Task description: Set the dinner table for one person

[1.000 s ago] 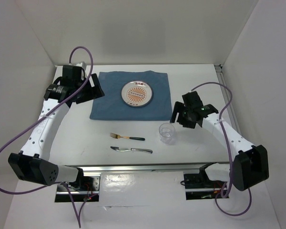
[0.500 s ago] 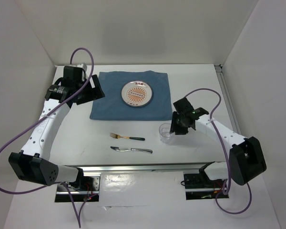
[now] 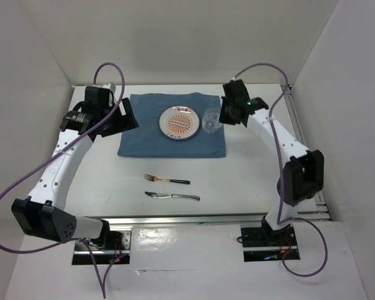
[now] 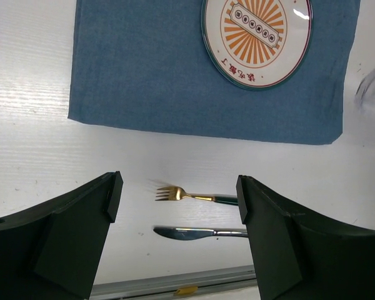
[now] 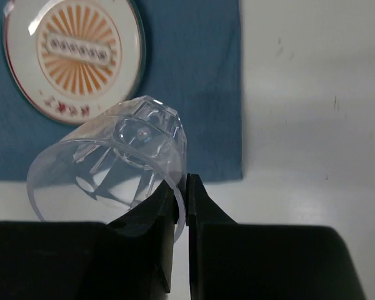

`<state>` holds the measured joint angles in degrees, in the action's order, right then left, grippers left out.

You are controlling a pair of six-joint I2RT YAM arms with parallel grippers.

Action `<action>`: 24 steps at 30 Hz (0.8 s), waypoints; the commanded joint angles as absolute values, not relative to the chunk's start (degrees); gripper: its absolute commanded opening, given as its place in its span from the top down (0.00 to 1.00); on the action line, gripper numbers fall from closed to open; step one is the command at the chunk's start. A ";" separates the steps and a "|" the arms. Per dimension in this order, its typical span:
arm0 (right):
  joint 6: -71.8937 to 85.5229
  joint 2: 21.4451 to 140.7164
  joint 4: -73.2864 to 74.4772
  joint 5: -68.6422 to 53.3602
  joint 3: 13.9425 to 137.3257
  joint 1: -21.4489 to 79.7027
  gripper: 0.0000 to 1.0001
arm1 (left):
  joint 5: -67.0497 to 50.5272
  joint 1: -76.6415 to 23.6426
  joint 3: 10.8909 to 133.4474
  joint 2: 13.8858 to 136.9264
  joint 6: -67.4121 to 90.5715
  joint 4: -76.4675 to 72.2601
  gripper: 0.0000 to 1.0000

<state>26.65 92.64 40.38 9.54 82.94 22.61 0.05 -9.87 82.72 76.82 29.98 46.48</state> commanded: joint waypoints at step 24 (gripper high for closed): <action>23.91 138.96 36.47 8.79 131.49 14.15 1.00 | 1.14 -10.02 81.56 78.05 29.44 45.62 0.08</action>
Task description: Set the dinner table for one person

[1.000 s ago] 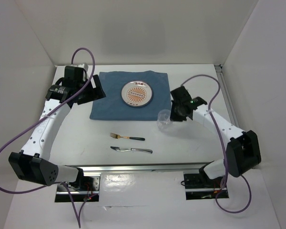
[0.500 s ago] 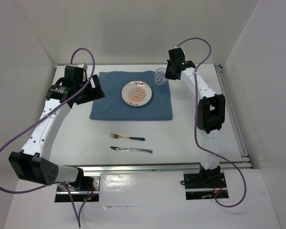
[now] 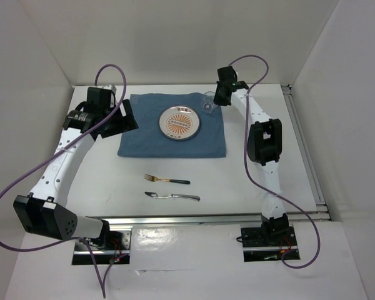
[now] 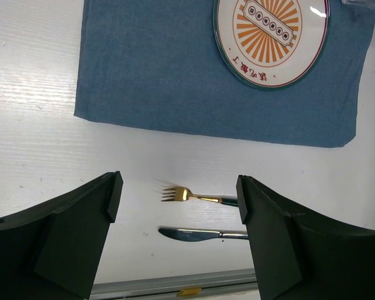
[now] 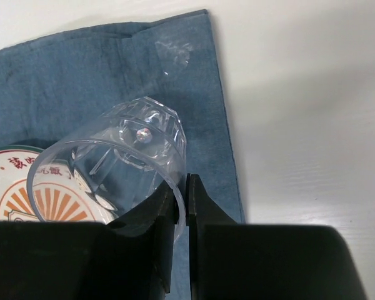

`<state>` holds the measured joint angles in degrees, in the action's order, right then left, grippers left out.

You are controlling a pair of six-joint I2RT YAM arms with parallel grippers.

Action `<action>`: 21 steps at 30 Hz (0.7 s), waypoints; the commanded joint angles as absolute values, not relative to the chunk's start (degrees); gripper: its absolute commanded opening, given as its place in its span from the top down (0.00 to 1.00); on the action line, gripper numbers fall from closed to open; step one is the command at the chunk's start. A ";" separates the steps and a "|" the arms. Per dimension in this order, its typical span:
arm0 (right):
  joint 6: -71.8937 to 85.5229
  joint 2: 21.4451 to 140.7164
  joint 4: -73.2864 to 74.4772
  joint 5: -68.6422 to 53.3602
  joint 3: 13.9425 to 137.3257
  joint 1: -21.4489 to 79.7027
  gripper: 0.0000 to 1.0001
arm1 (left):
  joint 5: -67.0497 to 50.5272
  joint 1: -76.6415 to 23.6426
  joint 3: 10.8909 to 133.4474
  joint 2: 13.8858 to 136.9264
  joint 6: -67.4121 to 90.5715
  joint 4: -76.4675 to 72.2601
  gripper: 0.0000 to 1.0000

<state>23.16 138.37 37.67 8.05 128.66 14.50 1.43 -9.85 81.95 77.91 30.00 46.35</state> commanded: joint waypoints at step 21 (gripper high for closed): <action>19.08 120.81 34.19 17.49 127.74 16.60 0.00 | 3.51 -10.02 82.86 77.43 29.44 48.59 0.05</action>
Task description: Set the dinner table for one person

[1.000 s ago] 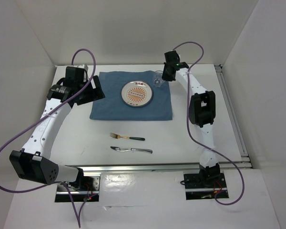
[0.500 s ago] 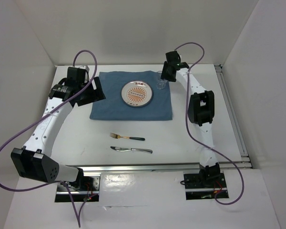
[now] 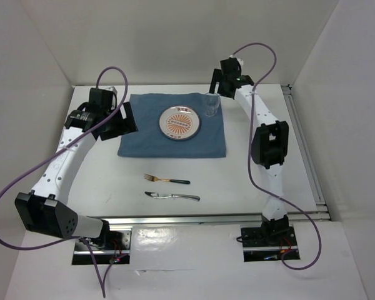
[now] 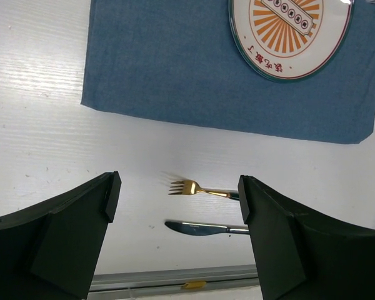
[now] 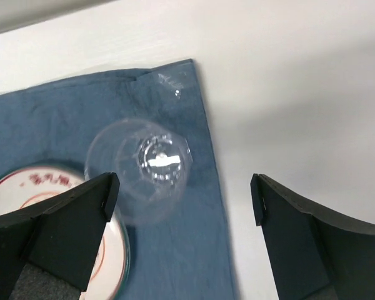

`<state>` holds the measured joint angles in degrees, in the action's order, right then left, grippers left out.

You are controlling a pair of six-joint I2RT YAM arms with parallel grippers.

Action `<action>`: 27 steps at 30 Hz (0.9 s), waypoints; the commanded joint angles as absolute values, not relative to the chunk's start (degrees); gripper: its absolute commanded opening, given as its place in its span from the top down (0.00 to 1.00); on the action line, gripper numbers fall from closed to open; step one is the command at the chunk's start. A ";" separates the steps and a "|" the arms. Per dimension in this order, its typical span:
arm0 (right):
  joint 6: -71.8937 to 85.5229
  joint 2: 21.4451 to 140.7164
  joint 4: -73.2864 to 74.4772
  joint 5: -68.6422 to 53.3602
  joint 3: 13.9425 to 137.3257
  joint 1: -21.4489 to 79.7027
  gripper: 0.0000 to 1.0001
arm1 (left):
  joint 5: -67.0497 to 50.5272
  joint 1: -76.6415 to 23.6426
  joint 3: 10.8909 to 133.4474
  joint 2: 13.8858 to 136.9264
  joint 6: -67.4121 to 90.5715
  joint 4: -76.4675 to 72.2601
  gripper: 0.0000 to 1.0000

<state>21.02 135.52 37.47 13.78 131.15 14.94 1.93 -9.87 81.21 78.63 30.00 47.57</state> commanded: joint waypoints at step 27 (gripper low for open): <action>1.32 100.72 26.73 3.96 70.05 55.37 0.31 | 13.36 -9.49 86.13 71.62 38.41 55.11 0.08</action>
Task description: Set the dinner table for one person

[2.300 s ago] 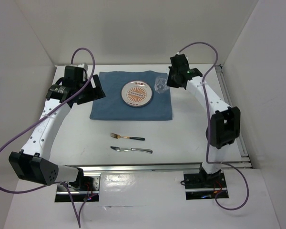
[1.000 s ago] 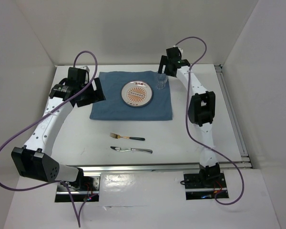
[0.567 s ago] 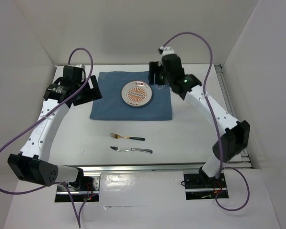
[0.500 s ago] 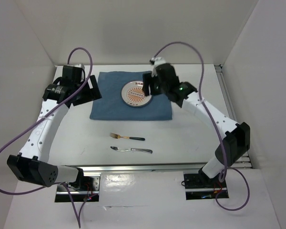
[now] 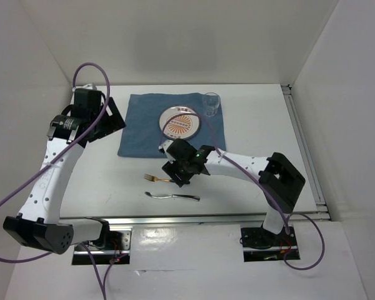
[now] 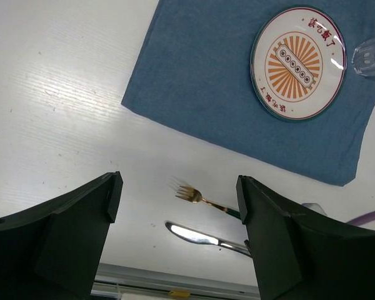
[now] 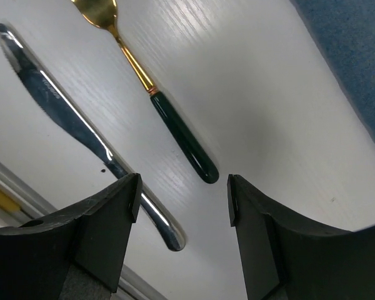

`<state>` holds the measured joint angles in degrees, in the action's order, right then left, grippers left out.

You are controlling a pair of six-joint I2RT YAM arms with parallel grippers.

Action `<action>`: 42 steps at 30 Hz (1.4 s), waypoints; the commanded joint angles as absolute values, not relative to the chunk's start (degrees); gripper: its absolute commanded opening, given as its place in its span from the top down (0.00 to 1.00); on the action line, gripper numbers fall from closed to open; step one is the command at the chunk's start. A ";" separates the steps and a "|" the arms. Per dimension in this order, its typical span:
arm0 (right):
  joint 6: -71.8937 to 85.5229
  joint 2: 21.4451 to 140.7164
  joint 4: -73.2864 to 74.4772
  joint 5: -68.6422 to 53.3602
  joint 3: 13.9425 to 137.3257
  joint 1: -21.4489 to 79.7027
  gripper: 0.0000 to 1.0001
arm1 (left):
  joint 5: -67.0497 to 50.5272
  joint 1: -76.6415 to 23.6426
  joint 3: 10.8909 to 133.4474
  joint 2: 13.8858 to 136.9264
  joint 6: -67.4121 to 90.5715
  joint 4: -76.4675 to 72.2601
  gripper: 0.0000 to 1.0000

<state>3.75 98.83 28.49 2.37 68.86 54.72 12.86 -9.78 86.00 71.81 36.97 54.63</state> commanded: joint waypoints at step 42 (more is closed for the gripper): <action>21.24 126.81 40.08 -4.05 121.87 52.13 1.00 | 14.41 -4.66 97.65 67.16 36.56 56.78 0.11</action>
